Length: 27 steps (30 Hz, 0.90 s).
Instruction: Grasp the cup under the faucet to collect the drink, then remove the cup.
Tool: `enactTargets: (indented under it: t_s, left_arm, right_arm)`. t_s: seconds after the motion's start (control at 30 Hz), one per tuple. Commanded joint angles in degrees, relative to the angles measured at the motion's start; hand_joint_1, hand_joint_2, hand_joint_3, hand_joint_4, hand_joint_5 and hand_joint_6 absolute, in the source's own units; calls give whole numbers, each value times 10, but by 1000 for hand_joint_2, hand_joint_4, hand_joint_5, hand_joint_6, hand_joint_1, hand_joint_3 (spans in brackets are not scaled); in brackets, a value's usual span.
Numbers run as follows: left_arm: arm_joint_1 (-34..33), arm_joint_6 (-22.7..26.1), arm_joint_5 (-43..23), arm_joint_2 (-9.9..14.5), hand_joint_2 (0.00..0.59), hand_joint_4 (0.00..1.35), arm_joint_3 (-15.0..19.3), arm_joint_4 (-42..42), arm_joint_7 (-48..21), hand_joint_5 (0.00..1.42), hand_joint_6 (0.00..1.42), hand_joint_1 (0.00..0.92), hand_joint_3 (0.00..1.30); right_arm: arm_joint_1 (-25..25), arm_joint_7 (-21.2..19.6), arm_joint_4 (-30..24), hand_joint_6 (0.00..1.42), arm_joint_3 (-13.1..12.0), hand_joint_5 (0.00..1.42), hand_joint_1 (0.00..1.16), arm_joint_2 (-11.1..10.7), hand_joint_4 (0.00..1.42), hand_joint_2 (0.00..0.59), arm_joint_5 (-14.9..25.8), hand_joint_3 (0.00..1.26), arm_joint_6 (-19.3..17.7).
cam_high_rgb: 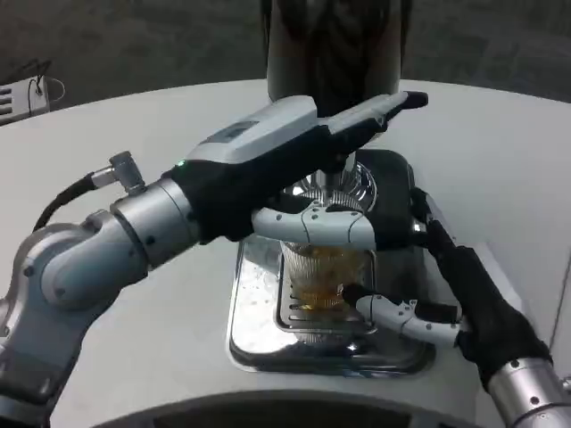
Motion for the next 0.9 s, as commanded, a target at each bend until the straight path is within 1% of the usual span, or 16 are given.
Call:
enactTargets:
  t_s: [0.03, 0.23, 0.4, 0.5, 0.63, 0.7, 0.9]
  left_arm:
    - [22, 11, 7, 12, 0, 0, -3, 0, -20, 76, 81, 0, 39]
    - [28, 11, 2, 9, 0, 0, 8, -9, -15, 76, 79, 0, 44]
    - [44, 9, -5, 3, 1, 0, 28, -24, 1, 76, 78, 0, 47]
    - [55, 6, -11, -3, 2, 0, 42, -32, 15, 76, 82, 0, 48]
    - [83, -3, -22, -15, 8, 0, 71, -53, 45, 76, 91, 0, 57]
    - [94, -6, -24, -19, 7, 0, 82, -62, 59, 76, 123, 0, 59]
    - [119, -13, -26, -35, 13, 0, 110, -87, 93, 76, 131, 0, 59]
  right_arm:
    - [-16, -3, 19, 0, 6, 97, 804, 3, 22, 199, 10, 0, -13]
    - [-29, -1, 32, 0, 12, 97, 809, 4, 22, 200, 18, 0, -12]
    - [-38, -1, 42, 0, 18, 97, 812, 4, 23, 201, 23, 0, -16]
    - [-40, -2, 46, 0, 19, 97, 813, 3, 25, 201, 27, 0, -19]
    - [-44, 1, 52, 0, 20, 97, 812, 3, 30, 200, 30, 0, -23]
    - [-46, 0, 55, 0, 20, 97, 812, 3, 32, 201, 31, 0, -25]
    - [-50, 1, 59, 0, 20, 97, 809, 2, 34, 210, 34, 0, -27]
